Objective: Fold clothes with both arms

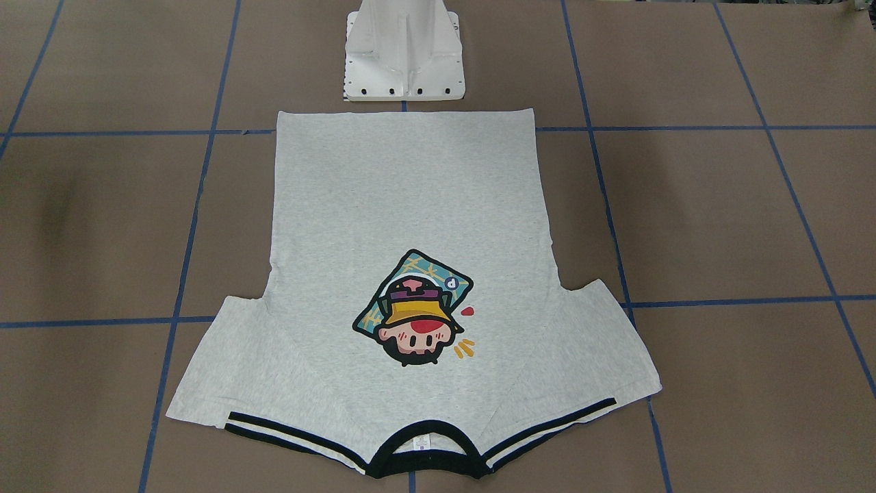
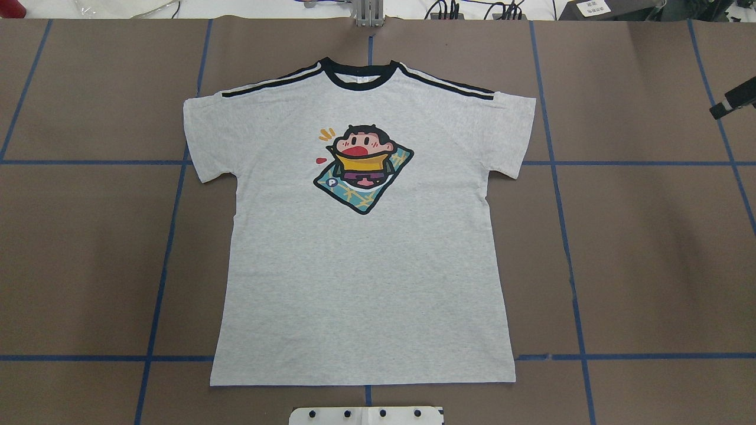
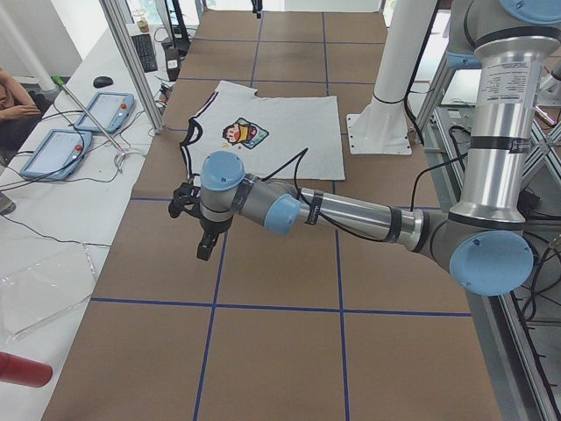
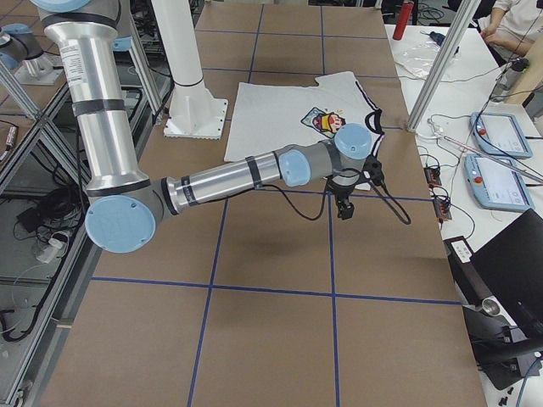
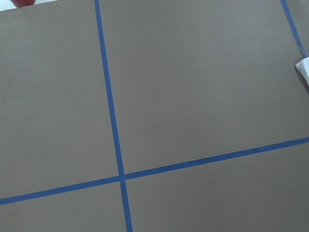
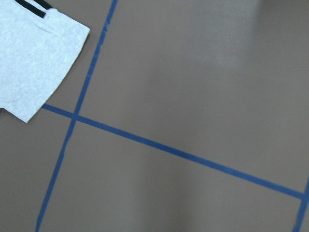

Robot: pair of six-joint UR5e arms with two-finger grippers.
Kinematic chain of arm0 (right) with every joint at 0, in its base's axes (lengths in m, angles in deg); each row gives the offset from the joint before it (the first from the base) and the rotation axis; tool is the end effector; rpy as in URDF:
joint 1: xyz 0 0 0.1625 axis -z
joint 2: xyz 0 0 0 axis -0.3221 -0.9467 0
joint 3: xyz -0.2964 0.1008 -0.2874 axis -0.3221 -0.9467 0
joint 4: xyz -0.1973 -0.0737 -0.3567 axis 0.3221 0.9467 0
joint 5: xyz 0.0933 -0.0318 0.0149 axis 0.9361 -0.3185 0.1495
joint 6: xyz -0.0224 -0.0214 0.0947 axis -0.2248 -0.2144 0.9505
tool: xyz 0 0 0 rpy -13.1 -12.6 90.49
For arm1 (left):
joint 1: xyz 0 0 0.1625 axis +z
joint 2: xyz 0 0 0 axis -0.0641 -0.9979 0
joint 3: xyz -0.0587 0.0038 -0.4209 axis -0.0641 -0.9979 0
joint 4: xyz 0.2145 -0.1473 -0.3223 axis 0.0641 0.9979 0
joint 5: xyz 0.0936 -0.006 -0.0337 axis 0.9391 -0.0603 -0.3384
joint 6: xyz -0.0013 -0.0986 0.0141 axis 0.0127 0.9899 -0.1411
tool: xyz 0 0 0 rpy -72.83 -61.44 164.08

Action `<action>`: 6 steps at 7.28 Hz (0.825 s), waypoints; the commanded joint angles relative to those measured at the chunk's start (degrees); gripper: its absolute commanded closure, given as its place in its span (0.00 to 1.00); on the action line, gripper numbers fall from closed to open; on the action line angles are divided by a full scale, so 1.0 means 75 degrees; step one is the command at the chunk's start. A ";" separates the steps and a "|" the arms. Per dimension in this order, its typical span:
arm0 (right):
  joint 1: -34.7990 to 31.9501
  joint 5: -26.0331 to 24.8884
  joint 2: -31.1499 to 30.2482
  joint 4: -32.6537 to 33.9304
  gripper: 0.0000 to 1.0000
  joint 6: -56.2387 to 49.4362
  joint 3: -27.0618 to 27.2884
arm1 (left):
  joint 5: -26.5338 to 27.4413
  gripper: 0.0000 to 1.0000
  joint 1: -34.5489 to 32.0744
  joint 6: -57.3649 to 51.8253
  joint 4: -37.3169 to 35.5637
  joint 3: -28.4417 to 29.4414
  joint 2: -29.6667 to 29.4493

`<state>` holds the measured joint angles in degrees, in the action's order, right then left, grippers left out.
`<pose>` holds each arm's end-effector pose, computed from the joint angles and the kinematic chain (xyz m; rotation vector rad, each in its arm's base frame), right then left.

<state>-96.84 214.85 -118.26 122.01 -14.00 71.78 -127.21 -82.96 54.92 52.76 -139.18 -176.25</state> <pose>-0.0675 -0.5899 0.4717 0.2142 -0.9152 -0.3064 -0.0301 -0.5398 0.5282 0.3853 0.8229 0.1288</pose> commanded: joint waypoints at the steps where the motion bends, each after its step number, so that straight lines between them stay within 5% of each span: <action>1: 0.0735 -0.0468 0.1453 -0.0522 0.00 0.0583 -0.1190 | 0.0017 0.00 0.0182 -0.0021 0.1392 0.0510 -0.0154; 2: 0.1284 -0.1215 0.1666 -0.1709 0.00 0.1621 -0.1519 | 0.0018 0.00 0.0230 0.0025 0.1468 0.0628 -0.0142; 4: 0.1966 -0.1749 0.2449 -0.4707 0.00 0.3789 -0.3562 | 0.0006 0.00 0.0230 0.0188 0.2202 0.0862 -0.0142; 6: 0.2494 -0.2695 0.2863 -0.5096 0.01 0.4326 -0.4310 | 0.0006 0.00 0.0230 0.0763 0.2826 0.1120 -0.0165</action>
<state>-80.77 198.84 -98.55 86.54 15.71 43.13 -127.17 -81.25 58.65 71.18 -131.95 -177.43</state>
